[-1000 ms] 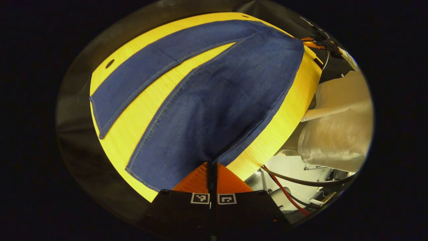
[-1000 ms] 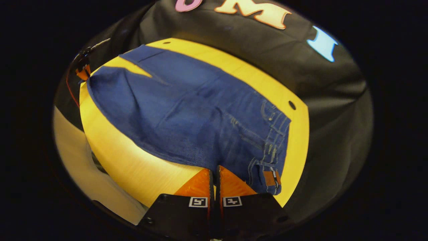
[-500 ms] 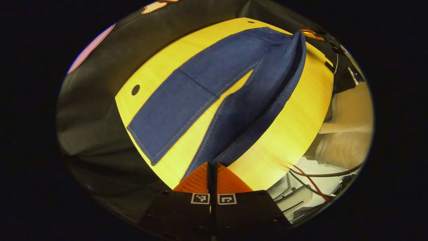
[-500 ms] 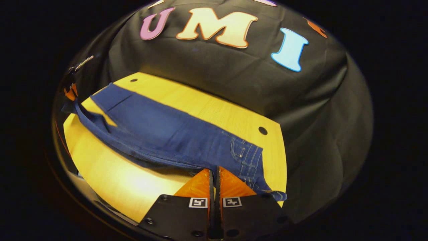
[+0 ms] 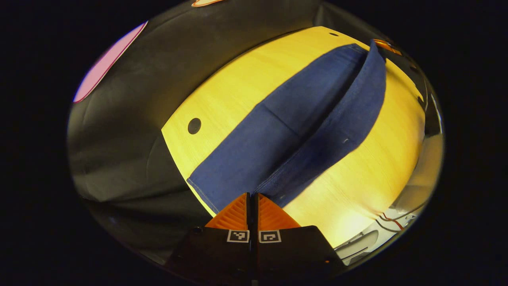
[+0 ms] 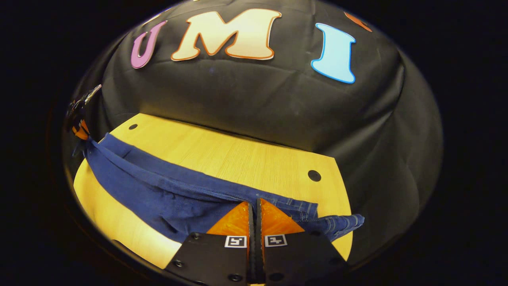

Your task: Grasp the waist and the cuffs of the jeans and fold them to make the two legs overlap; first hold the waist and fold one-third of the jeans toward the cuffs, then hold the cuffs and fold the remaining one-third in the same direction to finish folding.

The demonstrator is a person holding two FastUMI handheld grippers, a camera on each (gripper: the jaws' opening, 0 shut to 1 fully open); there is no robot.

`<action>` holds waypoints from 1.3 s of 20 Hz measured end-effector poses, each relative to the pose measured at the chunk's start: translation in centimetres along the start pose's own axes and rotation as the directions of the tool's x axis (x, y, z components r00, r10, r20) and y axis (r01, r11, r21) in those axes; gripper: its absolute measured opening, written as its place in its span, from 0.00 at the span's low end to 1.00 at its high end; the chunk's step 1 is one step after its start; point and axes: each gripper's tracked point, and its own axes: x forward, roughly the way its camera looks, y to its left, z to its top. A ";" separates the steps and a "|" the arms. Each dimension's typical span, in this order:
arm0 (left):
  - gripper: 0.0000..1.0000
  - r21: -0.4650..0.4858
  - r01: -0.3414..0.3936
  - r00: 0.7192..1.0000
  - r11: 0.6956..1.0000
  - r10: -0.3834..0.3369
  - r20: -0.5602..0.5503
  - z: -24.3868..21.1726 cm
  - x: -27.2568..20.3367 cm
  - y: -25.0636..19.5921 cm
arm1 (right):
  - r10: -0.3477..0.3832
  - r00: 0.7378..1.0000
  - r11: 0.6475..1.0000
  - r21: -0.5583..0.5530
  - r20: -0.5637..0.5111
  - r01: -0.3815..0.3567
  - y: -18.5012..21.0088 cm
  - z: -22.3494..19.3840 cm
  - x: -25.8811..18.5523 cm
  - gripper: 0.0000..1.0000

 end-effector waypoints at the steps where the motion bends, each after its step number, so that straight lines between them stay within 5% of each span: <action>1: 0.00 -0.002 -0.012 1.000 1.000 0.012 0.000 0.9 1.5 0.9 | 0.000 1.000 1.000 0.000 -0.019 0.000 0.2 -0.5 1.8 0.02; 6: 0.00 0.042 -0.040 0.996 0.998 0.043 -0.084 2.5 7.9 2.6 | 0.018 0.992 0.999 -0.033 -0.126 -0.022 2.0 -4.4 9.0 0.02; 11: 0.00 0.069 -0.046 0.992 0.997 0.054 -0.117 2.9 10.5 3.0 | 0.060 0.989 0.998 -0.001 -0.138 -0.061 1.8 -5.2 10.5 0.02; 14: 0.00 0.106 -0.088 0.987 0.990 0.101 -0.124 3.4 10.5 4.1 | 0.089 0.987 0.991 0.110 -0.133 -0.075 1.2 -4.3 10.2 0.17; 15: 0.05 0.128 -0.129 0.983 0.983 0.143 -0.113 3.8 10.1 5.1 | 0.094 0.987 0.987 0.145 -0.128 -0.075 0.7 -4.0 10.0 0.19; 19: 0.78 0.151 -0.329 0.940 0.932 0.338 -0.038 5.2 7.5 10.3 | 0.028 0.998 0.977 0.211 -0.051 -0.016 -3.8 -1.3 8.2 0.76; 20: 0.84 0.129 -0.369 0.927 0.920 0.374 -0.016 5.3 6.7 10.9 | 0.008 0.999 0.975 0.220 -0.037 0.000 -5.4 -1.0 7.5 0.90; 26: 0.91 -0.236 -0.409 0.884 0.881 0.447 0.137 6.3 3.2 8.9 | -0.088 0.990 0.961 0.253 -0.112 0.114 -13.8 -6.3 3.8 0.92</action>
